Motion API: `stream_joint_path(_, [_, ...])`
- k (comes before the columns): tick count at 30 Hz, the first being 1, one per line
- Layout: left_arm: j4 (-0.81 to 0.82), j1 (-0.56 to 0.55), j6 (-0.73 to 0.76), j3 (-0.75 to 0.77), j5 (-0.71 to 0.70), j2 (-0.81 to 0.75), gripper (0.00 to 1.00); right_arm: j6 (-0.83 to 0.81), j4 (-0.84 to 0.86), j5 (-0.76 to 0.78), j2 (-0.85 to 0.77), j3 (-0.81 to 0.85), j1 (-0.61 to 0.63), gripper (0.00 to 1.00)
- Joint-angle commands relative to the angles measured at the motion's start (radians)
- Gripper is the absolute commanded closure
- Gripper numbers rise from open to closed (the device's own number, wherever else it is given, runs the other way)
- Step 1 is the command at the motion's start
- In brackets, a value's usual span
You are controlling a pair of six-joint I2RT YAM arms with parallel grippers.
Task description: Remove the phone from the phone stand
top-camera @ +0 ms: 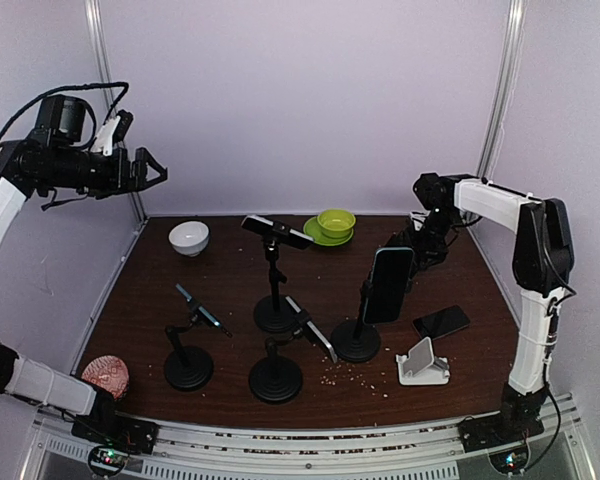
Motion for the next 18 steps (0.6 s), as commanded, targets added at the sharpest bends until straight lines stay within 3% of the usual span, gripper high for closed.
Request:
stream_joint_path(1, [0.007,-0.005,-0.018,0.035,-0.016,0.015,0.06,-0.014,0.022,0.002,0.020,0.011,0.003,0.38])
stream_joint_path(10, [0.038,-0.005,-0.031,0.020,-0.009,0.031,0.06,-0.041,0.045,-0.019,0.059,0.005,-0.009,0.50])
stream_joint_path(18, [0.040,-0.005,-0.039,0.048,-0.004,0.063,0.07,-0.043,0.061,-0.041,0.065,-0.002,-0.023,0.71])
